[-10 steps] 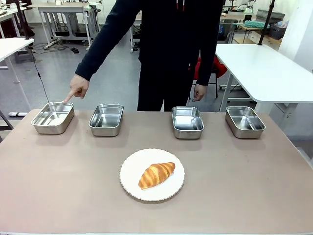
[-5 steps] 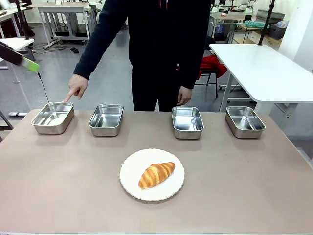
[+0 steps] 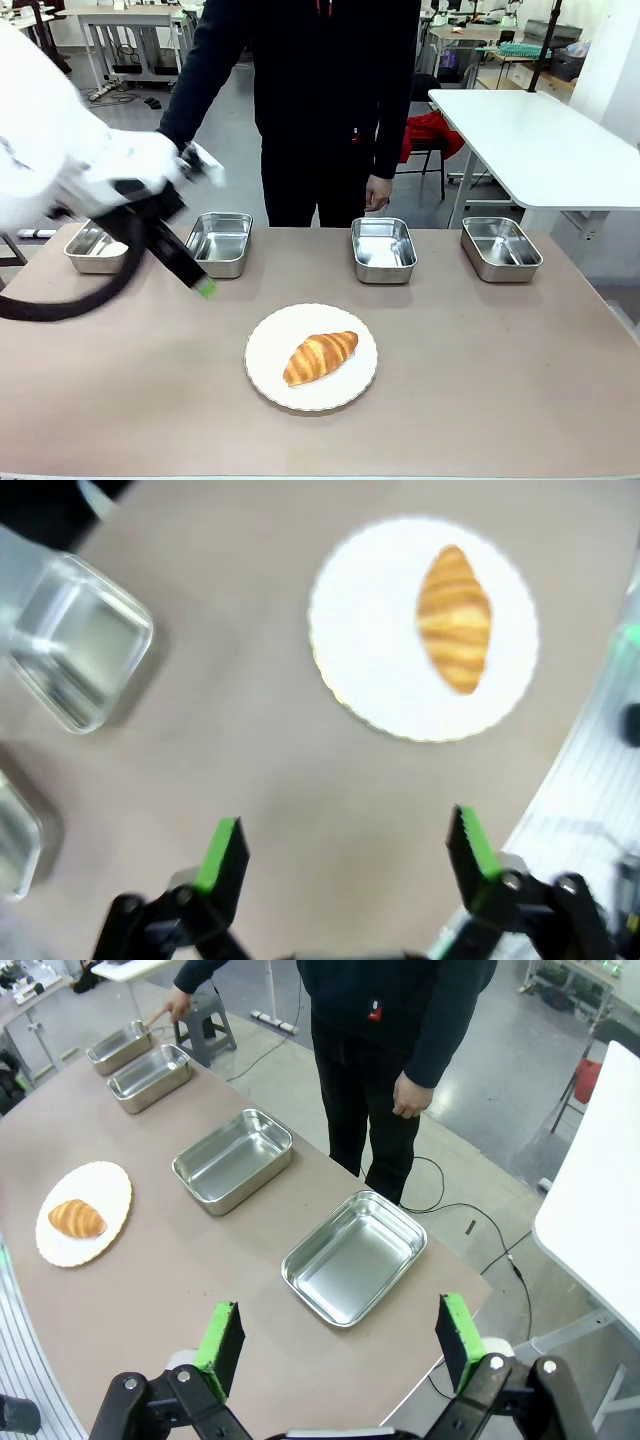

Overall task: Place the bread in the container.
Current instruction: Place the Butter Roll into the Airtight Container indicated by the human.

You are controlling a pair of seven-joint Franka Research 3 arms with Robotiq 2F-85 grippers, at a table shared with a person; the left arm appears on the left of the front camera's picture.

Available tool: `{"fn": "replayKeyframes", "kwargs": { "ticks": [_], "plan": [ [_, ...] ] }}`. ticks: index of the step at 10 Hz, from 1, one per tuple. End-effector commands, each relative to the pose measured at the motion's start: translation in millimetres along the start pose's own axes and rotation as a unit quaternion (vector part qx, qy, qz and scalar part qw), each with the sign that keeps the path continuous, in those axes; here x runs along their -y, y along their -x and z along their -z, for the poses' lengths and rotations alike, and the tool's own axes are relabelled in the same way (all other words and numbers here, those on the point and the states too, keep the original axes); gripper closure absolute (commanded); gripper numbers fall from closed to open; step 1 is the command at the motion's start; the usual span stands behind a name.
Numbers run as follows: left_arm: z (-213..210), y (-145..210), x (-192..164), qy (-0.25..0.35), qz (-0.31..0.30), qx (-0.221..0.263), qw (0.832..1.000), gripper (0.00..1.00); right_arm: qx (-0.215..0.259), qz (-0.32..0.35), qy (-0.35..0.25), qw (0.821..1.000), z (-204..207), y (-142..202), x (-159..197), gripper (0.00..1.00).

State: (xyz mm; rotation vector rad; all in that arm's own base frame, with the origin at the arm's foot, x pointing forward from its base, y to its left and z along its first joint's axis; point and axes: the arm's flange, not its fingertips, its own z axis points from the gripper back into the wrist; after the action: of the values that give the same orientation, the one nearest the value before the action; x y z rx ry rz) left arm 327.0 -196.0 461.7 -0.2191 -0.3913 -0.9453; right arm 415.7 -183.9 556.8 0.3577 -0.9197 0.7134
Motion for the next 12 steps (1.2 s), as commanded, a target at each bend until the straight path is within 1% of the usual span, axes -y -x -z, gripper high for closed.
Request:
{"fn": "replayKeyframes", "kwargs": {
  "ticks": [1, 2, 3, 4, 7, 8, 9, 10, 11, 12],
  "plan": [
    [45.8, -3.7, 13.6, -0.045, 0.01, -0.007, 0.999, 0.0, 0.007, -0.003, -0.001, 1.0, 0.2, -1.1, 1.0, 0.0],
    [58.9, -10.7, 15.1, -0.043, 0.014, -0.004, 0.999, 0.0, 0.007, -0.003, -0.001, 1.0, 0.2, -1.1, 1.0, 0.0],
    [52.0, -8.4, 5.8, -0.027, 0.019, -0.027, 0.999, 0.0, 0.007, -0.003, -0.001, 1.0, 0.2, -1.1, 1.0, 0.0],
    [49.8, -17.6, 25.6, -0.021, 0.024, -0.013, 0.999, 0.0, 0.007, -0.003, -0.001, 1.0, 0.2, -1.1, 1.0, 0.0],
    [49.8, -17.6, 25.6, -0.021, 0.024, -0.013, 0.999, 0.0, 0.007, -0.003, -0.001, 1.0, 0.2, -1.1, 1.0, 0.0],
    [57.8, -18.1, 24.1, -0.024, 0.026, -0.015, 0.999, 0.0, 0.007, -0.003, -0.001, 1.0, 0.2, -1.1, 1.0, 0.0],
    [71.0, -35.0, 35.6, -0.012, 0.047, -0.008, 0.999, 0.0, 0.007, -0.003, -0.001, 1.0, 0.2, -1.1, 1.0, 0.0],
    [84.5, -57.9, 41.2, 0.002, 0.05, -0.012, 0.999, 0.0, 0.007, -0.003, -0.001, 1.0, 0.2, -1.1, 1.0, 0.0],
    [98.6, -72.7, 46.2, -0.015, 0.033, -0.022, 0.999, 0.0, 0.007, -0.003, -0.001, 1.0, 0.2, -1.1, 1.0, 0.0],
    [113.3, -85.9, 50.5, -0.019, 0.013, -0.034, 0.999, 0.0, 0.007, -0.003, -0.001, 1.0, 0.2, -1.1, 1.0, 0.0]
  ]
}}
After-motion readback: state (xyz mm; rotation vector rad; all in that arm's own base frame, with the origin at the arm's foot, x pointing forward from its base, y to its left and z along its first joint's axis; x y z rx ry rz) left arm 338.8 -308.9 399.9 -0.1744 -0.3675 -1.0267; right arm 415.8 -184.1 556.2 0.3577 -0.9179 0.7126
